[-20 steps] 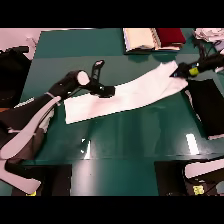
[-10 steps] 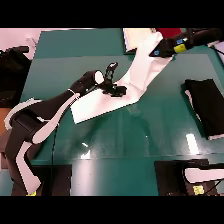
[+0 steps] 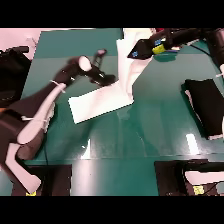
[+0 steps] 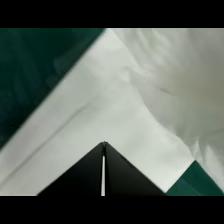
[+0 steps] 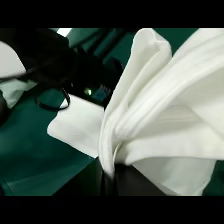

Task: Fold the shirts.

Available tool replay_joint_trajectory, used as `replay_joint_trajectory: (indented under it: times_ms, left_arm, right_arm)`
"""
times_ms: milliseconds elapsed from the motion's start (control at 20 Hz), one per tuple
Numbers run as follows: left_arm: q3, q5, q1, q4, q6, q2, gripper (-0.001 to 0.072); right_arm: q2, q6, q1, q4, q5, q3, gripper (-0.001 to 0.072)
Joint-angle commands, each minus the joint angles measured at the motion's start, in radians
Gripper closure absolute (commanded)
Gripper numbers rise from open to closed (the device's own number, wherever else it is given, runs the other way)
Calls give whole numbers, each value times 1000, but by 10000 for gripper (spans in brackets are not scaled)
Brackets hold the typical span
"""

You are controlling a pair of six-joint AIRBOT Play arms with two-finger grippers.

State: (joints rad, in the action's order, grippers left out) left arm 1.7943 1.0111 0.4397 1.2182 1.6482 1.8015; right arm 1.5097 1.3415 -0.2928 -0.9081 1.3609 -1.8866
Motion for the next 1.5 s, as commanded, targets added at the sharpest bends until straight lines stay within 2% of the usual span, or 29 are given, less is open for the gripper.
replay_joint_trajectory:
  times_ms: [0,150,200,250,300,400,600,800,900,1050,1200,1450]
  left_arm:
    - [5,102,-135,151,0,-177,685]
    - [5,120,-243,225,0,-342,685]
    - [5,120,-271,235,0,-392,685]
    - [5,121,-288,249,-1,-432,685]
    - [5,121,-293,272,-6,-467,685]
    - [5,127,-293,304,-7,-510,685]
    - [4,131,-286,287,-7,-519,685]
    - [-8,109,-221,288,-8,-513,686]
    - [-24,89,-182,288,-8,-513,685]
    - [-42,74,-131,290,-8,-509,686]
    - [-44,72,-109,289,-8,-500,686]
    - [-44,74,-109,286,-7,-496,685]
  right_arm:
    - [43,-2,-132,4,-40,-2,696]
    - [146,-104,-312,160,-204,-2,687]
    - [183,-152,-369,201,-274,-2,537]
    - [214,-166,-415,199,-333,-2,309]
    - [235,-165,-443,198,-365,-2,267]
    - [235,-163,-436,163,-352,-1,269]
    - [185,-75,-282,-60,-196,22,270]
    - [127,-32,-40,-97,-137,244,259]
    - [142,-21,66,-78,-148,351,52]
    - [230,-22,160,59,-154,426,52]
    - [335,-26,155,183,-153,403,58]
    - [484,-26,16,212,-132,240,97]
